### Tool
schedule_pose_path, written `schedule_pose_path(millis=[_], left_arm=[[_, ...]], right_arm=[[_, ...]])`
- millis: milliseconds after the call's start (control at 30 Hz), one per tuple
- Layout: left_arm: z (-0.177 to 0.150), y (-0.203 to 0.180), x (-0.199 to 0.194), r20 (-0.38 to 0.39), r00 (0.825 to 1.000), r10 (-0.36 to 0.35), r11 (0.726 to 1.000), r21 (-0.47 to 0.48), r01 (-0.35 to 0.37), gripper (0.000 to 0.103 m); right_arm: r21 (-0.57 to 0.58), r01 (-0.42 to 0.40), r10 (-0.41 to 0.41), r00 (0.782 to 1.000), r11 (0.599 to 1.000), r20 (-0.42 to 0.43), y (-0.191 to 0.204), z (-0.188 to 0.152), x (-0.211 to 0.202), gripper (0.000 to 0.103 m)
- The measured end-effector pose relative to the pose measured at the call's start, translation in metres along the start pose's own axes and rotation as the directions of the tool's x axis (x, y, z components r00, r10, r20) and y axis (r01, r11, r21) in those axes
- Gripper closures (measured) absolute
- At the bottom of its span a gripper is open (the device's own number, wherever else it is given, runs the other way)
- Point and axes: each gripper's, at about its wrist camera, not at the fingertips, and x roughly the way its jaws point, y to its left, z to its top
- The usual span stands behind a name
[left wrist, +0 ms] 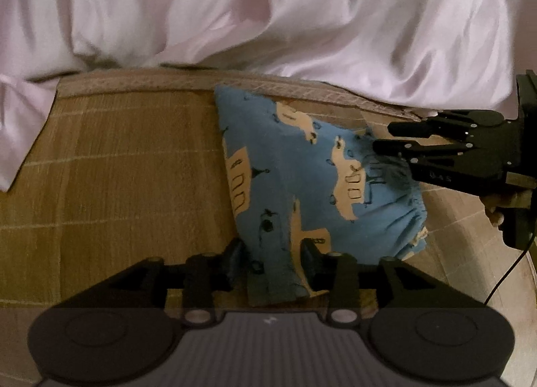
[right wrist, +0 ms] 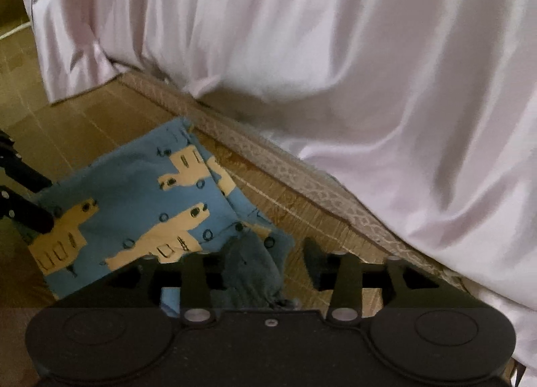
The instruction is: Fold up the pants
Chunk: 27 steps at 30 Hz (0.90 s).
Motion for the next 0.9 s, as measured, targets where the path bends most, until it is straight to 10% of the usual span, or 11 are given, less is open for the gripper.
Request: schedule_pose_path(millis=[533, 900], left_arm=[[0.005, -0.014, -0.071, 0.222, 0.971, 0.093, 0.995, 0.002, -0.096, 0.005], [-0.021, -0.024, -0.111, 0.341, 0.909, 0.237, 0.971, -0.057, -0.232, 0.0]], right_arm=[[0.083, 0.131, -0.143, 0.974, 0.988, 0.174, 0.024, 0.015, -0.086, 0.001], [0.305, 0.202, -0.285, 0.923, 0.931, 0.257, 0.071, -0.039, -0.163, 0.001]])
